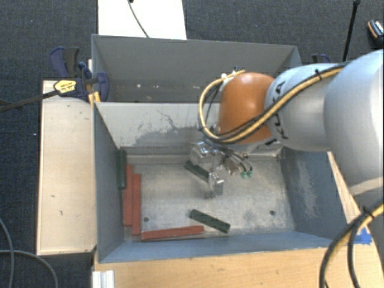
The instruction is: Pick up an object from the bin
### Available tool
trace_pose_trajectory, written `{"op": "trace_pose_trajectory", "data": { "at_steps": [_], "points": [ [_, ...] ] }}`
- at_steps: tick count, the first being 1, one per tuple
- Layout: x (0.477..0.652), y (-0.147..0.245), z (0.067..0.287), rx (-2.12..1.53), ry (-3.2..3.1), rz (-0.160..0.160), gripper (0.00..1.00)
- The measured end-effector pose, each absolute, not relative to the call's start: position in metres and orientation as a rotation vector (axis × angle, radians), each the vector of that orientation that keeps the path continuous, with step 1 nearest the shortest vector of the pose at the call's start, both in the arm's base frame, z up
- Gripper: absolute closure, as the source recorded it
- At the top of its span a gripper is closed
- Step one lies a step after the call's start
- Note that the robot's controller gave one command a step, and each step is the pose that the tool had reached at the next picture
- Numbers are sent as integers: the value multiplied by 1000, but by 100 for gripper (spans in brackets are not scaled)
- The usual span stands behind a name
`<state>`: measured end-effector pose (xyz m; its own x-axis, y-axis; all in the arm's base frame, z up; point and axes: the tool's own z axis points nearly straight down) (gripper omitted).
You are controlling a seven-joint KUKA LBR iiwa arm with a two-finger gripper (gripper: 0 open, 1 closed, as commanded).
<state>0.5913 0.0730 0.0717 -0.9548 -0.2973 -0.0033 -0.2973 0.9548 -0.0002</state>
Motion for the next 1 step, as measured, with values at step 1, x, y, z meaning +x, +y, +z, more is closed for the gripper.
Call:
{"op": "trace_pose_trajectory", "data": {
  "at_steps": [1],
  "points": [
    [592,73,73,-473,3099,0,100]
  ]
}}
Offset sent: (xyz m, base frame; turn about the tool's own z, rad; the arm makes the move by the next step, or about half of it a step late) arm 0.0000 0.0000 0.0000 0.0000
